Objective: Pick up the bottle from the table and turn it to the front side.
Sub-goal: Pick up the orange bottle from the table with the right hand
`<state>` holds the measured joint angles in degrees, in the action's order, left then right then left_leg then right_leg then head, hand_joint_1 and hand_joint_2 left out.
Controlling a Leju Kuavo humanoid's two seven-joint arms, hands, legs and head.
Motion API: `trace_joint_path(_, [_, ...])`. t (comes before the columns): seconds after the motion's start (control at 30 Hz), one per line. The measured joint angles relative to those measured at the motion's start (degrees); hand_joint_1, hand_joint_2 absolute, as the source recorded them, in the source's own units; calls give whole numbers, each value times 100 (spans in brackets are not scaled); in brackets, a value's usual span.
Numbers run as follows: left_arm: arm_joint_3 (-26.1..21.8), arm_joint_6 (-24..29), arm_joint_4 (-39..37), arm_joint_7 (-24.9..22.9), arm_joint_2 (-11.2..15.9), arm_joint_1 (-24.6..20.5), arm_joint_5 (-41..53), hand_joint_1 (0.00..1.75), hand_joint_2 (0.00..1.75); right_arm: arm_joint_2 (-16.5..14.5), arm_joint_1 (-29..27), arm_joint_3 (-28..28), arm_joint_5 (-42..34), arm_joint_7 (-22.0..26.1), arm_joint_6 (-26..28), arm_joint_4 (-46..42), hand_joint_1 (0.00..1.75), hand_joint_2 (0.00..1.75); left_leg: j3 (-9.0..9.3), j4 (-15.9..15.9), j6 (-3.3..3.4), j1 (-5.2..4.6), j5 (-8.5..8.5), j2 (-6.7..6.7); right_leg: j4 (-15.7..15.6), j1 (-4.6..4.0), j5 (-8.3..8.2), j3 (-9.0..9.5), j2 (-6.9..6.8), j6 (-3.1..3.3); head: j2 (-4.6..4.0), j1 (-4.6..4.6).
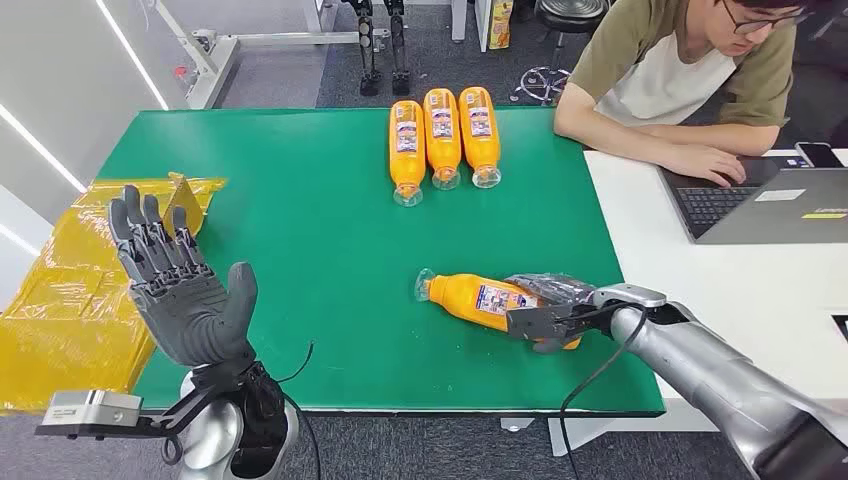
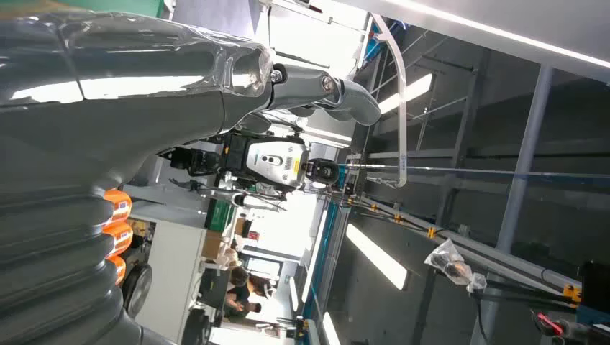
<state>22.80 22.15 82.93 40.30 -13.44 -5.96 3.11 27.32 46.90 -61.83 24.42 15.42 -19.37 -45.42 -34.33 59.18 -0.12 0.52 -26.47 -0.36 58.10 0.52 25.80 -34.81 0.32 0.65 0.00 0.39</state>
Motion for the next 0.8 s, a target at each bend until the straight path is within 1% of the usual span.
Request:
trace_joint_path(0.03, [0, -1, 0, 0, 1, 0, 1, 0, 175, -6, 0, -9, 14, 10, 31, 12, 69, 175, 1, 0, 0, 0, 0, 0, 0, 0, 0, 1, 0, 0, 0, 0])
trace_joint_path(0.07, [0, -2, 0, 0, 3, 0, 3, 0, 175, -11, 0, -17, 25, 23, 63, 23, 95, 175, 3, 0, 0, 0, 0, 1, 0, 0, 0, 3, 0, 0, 0, 0])
trace_joint_path(0.1, [0, -4, 1, 0, 7, 0, 5, 0, 175, -20, 0, -32, 42, 46, 121, 44, 135, 175, 6, 0, 0, 0, 0, 1, 0, 0, 0, 5, 1, 0, 0, 0])
trace_joint_path(0.13, [0, -5, 1, 0, 11, 0, 7, 0, 175, -27, -2, -46, 55, 74, 184, 60, 170, 175, 10, 0, 0, 0, 0, 2, 0, 0, 0, 9, 1, 0, 0, 0])
trace_joint_path(0.17, [0, -7, 1, 0, 15, 0, 8, 0, 175, -35, -5, -58, 60, 99, 252, 71, 173, 175, 14, 0, 0, 0, 0, 3, 0, -1, 0, 13, 2, 0, 0, 0])
trace_joint_path(0.3, [0, -10, 0, 0, 22, 0, 8, 0, 175, -85, -53, -74, 62, 137, 582, 111, 175, 175, 22, 0, 1, 1, -1, 5, -1, -2, 0, 22, 2, -1, -1, 0])
trace_joint_path(0.43, [0, -12, 0, 0, 22, 0, 23, 0, 175, -227, -198, -48, 34, 156, 1258, 171, 175, 175, 28, 0, 3, 3, -2, 12, -2, -8, -2, 28, 5, -2, 0, 0])
trace_joint_path(0.5, [0, -13, 0, 0, 22, 0, 37, 0, 175, -375, -348, 45, -1, 223, 1838, 208, 175, 175, 31, 0, 3, 6, -3, 13, -3, -13, -2, 33, 6, -3, 0, 1])
trace_joint_path(0.6, [0, -27, -13, 0, 19, 0, 81, 0, 175, -717, -765, 387, -113, 381, 3092, 241, 175, 175, 29, 0, 2, 11, -2, 11, -3, -18, -2, 34, 4, -2, 0, 2])
trace_joint_path(0.67, [0, -44, -51, 0, 10, -6, 108, 0, 175, -969, -1083, 664, -160, 504, 3792, 227, 175, 175, 26, 0, 2, 10, -2, 13, -2, -17, -2, 27, 6, -2, 0, 0])
trace_joint_path(0.73, [0, -59, -119, 0, -13, -15, 120, 0, 175, -1211, -1366, 950, -194, 660, 4297, 142, 175, 175, 21, -1, 2, 10, -2, 11, -1, -16, -1, 19, 4, -1, -1, -2])
trace_joint_path(0.8, [0, -109, -223, 0, -48, -31, 131, 0, 175, -1430, -1596, 1249, -218, 855, 4665, -7, 175, 175, 15, -2, 1, 11, -2, 3, -1, -17, 3, 15, -2, 1, -1, -2])
